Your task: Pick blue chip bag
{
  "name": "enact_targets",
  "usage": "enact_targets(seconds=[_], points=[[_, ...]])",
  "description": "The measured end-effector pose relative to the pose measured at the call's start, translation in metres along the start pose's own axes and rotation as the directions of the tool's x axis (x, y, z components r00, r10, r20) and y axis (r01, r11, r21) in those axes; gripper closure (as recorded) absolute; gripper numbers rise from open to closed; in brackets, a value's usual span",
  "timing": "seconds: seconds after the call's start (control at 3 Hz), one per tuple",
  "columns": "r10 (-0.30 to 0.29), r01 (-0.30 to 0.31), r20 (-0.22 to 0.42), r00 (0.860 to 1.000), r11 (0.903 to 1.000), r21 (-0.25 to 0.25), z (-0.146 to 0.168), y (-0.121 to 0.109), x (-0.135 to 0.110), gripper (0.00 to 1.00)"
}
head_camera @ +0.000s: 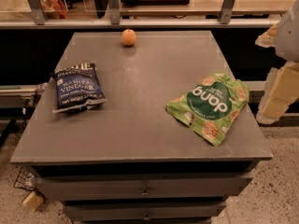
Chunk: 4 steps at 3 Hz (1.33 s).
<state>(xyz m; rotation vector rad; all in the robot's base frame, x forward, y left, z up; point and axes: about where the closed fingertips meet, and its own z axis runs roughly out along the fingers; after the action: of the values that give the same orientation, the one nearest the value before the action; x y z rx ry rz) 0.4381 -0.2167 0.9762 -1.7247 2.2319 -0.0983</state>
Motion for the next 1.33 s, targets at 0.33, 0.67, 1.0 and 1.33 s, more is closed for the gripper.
enact_targets(seconds=[0.33,0.67,1.0,1.33], points=[[-0.001,0.001,0.003,1.0,1.0,-0.001,0.0,0.0,0.0,0.0],[-0.008,0.009,0.041,0.999,0.9997,-0.022,0.01,-0.002,-0.005,0.0],[0.014,0.004,0.169,0.986,0.9948,-0.102,0.041,0.001,-0.031,0.0],[0.027,0.029,0.305,0.952,0.984,-0.176,0.065,0.011,-0.09,0.0]])
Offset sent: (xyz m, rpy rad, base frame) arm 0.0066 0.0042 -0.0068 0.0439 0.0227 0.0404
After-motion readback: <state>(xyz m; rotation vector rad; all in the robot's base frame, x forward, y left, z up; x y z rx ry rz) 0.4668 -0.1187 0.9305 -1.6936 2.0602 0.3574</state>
